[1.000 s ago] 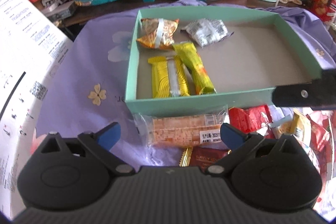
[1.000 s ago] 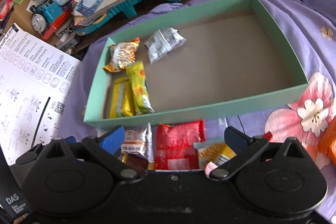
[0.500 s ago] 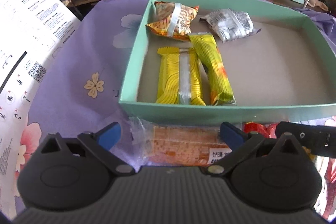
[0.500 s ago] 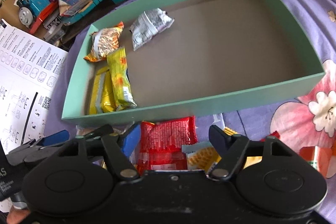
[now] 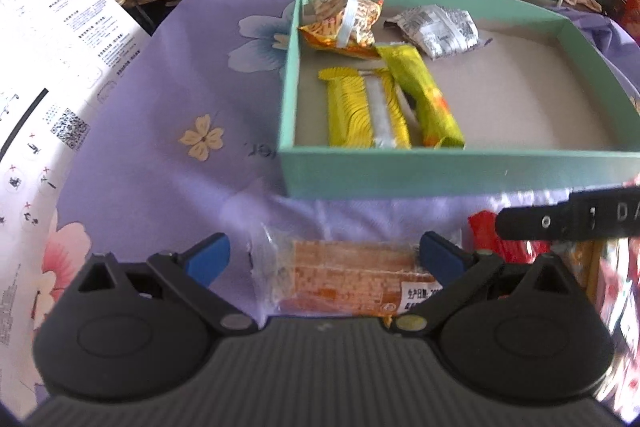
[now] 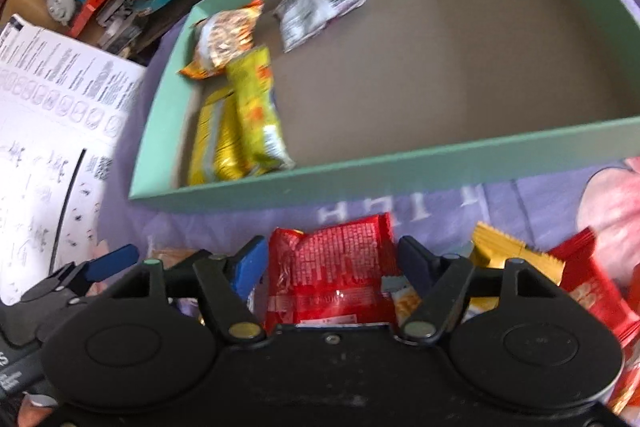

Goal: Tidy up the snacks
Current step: 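Move both tools back out of the box toward the remaining snacks, then grasp the clear-wrapped orange wafer bar with the left tool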

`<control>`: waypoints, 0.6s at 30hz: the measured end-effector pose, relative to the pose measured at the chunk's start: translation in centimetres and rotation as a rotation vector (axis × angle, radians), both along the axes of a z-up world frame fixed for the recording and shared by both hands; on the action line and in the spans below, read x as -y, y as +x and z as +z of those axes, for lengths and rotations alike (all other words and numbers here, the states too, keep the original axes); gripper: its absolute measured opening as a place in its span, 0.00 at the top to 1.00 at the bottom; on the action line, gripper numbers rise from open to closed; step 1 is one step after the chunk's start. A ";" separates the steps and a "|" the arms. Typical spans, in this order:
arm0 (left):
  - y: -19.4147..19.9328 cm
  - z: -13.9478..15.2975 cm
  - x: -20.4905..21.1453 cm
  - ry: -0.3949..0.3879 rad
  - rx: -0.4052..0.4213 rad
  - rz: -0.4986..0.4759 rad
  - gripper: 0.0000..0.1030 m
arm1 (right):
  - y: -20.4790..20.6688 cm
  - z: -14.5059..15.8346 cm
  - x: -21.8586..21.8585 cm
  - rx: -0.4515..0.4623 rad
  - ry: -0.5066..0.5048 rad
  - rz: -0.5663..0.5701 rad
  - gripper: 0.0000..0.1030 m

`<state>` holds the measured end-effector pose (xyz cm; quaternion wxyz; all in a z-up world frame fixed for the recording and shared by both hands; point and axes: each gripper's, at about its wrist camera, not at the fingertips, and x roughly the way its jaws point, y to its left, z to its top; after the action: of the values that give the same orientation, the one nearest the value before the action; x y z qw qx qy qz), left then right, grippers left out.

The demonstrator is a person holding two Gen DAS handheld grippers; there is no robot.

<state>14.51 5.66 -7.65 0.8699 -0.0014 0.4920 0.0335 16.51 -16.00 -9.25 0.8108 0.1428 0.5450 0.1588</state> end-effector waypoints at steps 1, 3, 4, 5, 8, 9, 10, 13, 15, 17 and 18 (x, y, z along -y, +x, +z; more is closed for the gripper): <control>-0.3 -0.1 -0.3 0.004 -0.003 0.003 0.00 | -0.2 0.0 -0.3 0.005 -0.007 0.008 0.29; -0.8 0.0 -0.9 0.002 -0.008 0.014 0.00 | -0.6 0.1 -0.9 0.018 -0.029 0.027 0.29; -1.1 0.1 -1.1 0.006 -0.008 0.016 0.00 | -0.8 0.1 -1.1 0.024 -0.038 0.034 0.29; -1.5 0.1 -1.2 0.019 -0.004 0.010 0.00 | -1.0 0.1 -1.1 0.030 -0.044 0.041 0.29; -2.6 0.3 -1.2 0.052 0.006 -0.019 0.00 | -1.7 0.1 -1.4 0.051 -0.066 0.056 0.29; -2.8 0.3 -1.2 0.053 0.005 -0.018 0.00 | -1.9 0.1 -1.5 0.058 -0.077 0.060 0.29; -3.0 0.3 -1.4 0.048 0.002 -0.012 0.00 | -2.1 0.1 -1.8 0.067 -0.091 0.065 0.29; -3.5 0.3 -2.1 0.017 -0.011 0.026 0.00 | -2.9 0.1 -2.8 0.099 -0.158 0.094 0.28; -3.9 0.4 -2.6 0.006 -0.016 0.058 0.00 | -3.4 0.1 -3.5 0.119 -0.195 0.104 0.28; -4.4 0.6 -3.1 0.005 -0.017 0.085 0.00 | -3.9 0.1 -3.9 0.137 -0.226 0.112 0.30; -4.6 0.7 -3.3 0.008 -0.016 0.093 0.00 | -4.1 0.2 -4.2 0.149 -0.237 0.116 0.36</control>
<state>9.89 8.97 -6.98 0.8636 -0.0206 0.4981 0.0757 12.38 -11.78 -9.02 0.8497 0.0023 0.5054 0.1503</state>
